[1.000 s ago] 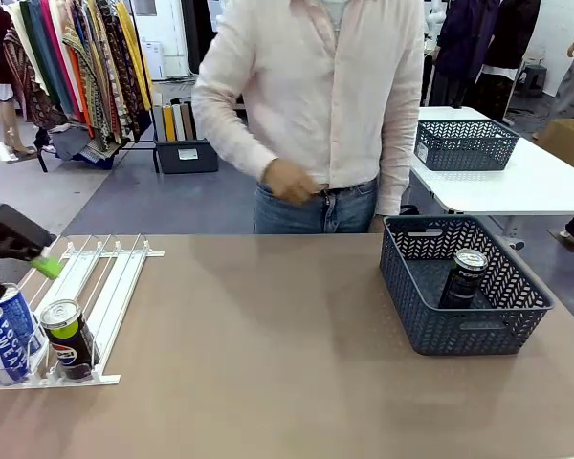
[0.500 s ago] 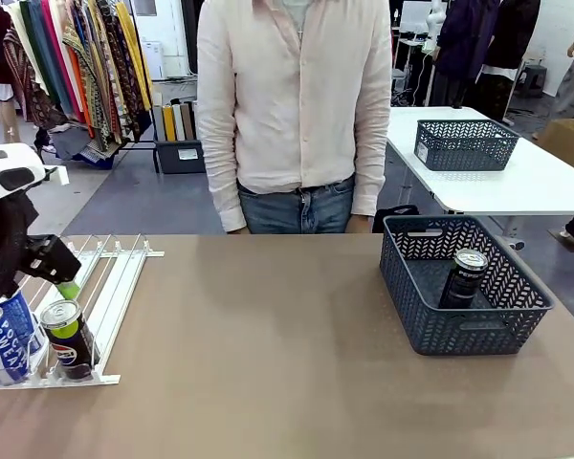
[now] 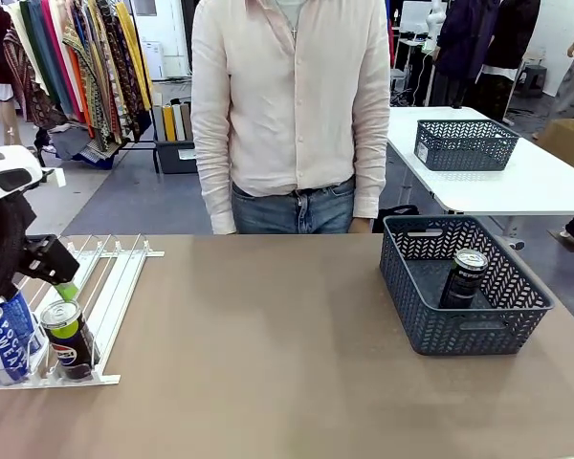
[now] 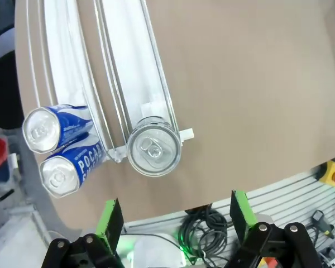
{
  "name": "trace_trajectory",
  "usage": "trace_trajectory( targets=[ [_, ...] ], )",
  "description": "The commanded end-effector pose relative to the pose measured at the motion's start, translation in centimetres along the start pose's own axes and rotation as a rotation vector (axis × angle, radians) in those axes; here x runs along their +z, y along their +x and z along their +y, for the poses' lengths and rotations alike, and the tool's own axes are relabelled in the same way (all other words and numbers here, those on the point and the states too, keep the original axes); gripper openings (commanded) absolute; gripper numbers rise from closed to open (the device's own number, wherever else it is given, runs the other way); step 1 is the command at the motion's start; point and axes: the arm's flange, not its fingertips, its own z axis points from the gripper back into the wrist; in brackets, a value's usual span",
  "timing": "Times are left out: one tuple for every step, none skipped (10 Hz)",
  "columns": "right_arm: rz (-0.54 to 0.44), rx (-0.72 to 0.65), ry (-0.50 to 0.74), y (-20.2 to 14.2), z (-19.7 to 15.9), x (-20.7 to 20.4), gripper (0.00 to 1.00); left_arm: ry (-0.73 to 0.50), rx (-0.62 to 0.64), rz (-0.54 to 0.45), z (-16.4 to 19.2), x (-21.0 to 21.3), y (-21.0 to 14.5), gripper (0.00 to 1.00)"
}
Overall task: Retrieve and store the cans from the dispenser.
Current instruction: Pick up the last remaining can from one row of the Automatic Can Dispenser and place it in the middle of the table.
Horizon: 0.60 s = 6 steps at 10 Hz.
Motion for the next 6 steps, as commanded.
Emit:
trace_trajectory(
  targets=[
    [-0.012, 0.025, 0.030, 0.3, 0.2, 0.0, 1.00, -0.011, 0.051, -0.002, 1.3, -2.0, -0.1, 1.00],
    [-0.012, 0.025, 0.030, 0.3, 0.2, 0.0, 1.00, 0.001, 0.080, 0.011, 2.0, -2.9, 0.0, 1.00],
    [-0.012, 0.025, 0.030, 0.3, 0.2, 0.0, 1.00, -0.004, 0.100, 0.040, 2.7, -3.7, 0.0, 1.00],
    [-0.012, 0.025, 0.030, 0.3, 0.2, 0.0, 1.00, -0.010, 0.116, 0.056, 3.3, -5.0, 0.3, 1.00],
    [-0.012, 0.025, 0.030, 0.3, 0.2, 0.0, 1.00, -0.022, 0.112, 0.071, 3.3, -6.0, 0.3, 1.00],
    [-0.012, 0.025, 0.030, 0.3, 0.2, 0.0, 1.00, -0.027, 0.107, 0.085, 3.0, -6.9, 0.2, 1.00]
  ],
)
